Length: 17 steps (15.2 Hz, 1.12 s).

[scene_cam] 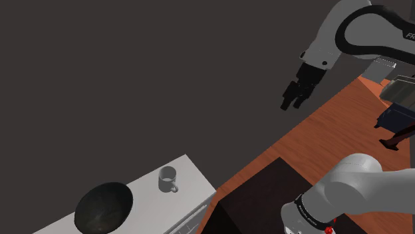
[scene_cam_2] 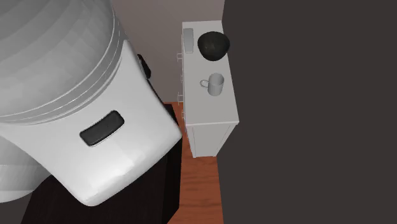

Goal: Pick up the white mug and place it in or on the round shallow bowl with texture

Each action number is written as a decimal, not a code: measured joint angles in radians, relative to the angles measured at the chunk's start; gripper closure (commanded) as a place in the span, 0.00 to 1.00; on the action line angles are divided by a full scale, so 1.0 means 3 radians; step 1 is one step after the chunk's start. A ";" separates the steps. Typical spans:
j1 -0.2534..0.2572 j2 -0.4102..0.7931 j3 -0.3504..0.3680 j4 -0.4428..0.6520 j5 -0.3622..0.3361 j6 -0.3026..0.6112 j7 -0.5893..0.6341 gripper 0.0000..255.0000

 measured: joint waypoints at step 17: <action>0.0384 0.1090 0.0739 -0.0425 0.0339 0.1604 0.0353 0.00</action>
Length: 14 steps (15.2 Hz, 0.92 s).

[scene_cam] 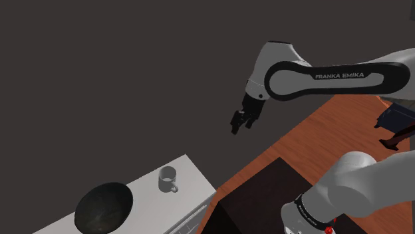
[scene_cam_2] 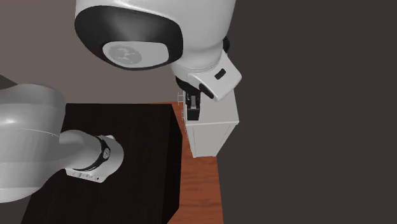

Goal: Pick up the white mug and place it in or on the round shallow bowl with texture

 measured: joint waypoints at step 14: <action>0.0200 0.1709 0.0552 0.0485 -0.0390 0.1256 0.0590 0.00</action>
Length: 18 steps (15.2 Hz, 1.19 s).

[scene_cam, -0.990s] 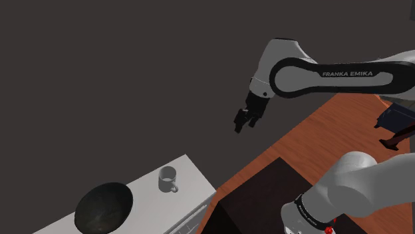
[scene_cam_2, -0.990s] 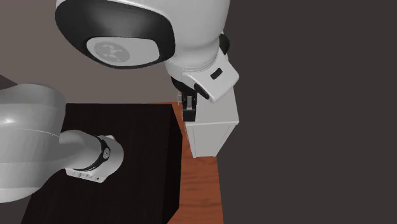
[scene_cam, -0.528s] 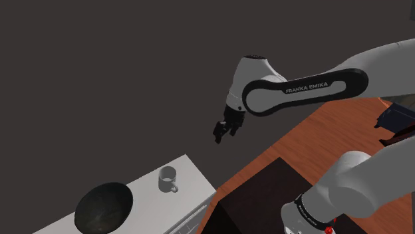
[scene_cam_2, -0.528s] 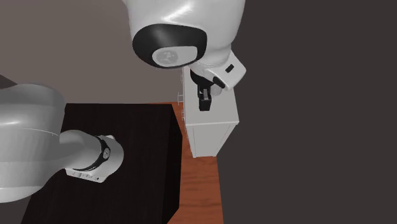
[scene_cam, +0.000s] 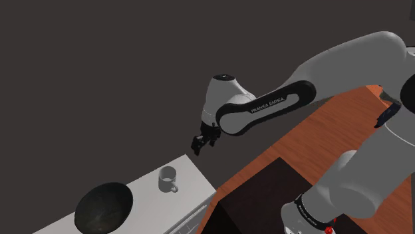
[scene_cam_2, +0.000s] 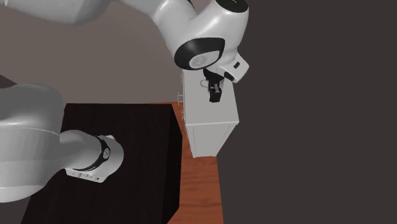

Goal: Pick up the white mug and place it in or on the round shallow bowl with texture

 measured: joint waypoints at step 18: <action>0.0621 0.1875 -0.0206 0.1223 -0.0993 0.0540 0.0783 0.00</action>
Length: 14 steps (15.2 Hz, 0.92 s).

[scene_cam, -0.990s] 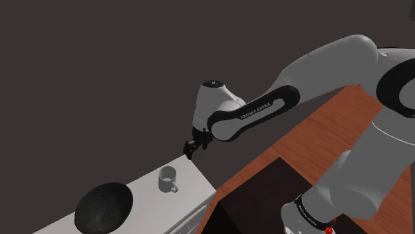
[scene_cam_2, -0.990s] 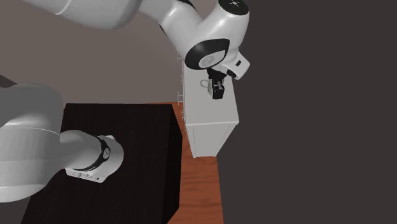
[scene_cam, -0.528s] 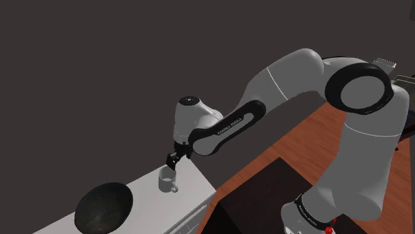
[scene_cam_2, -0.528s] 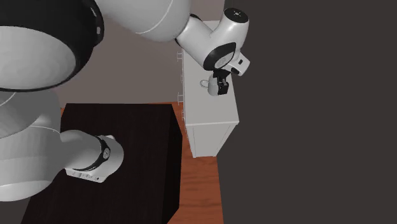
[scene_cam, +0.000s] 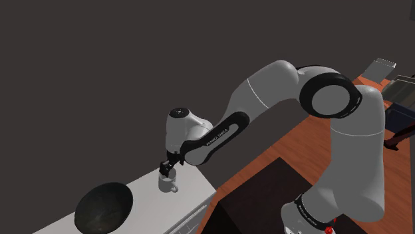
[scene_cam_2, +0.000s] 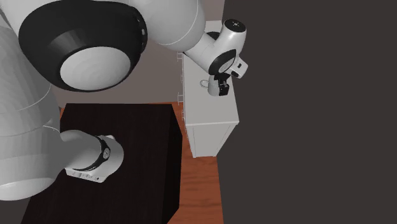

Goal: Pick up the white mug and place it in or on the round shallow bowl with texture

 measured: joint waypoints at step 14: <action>0.0045 0.0130 -0.0042 0.0024 -0.0047 0.0106 0.0045 1.00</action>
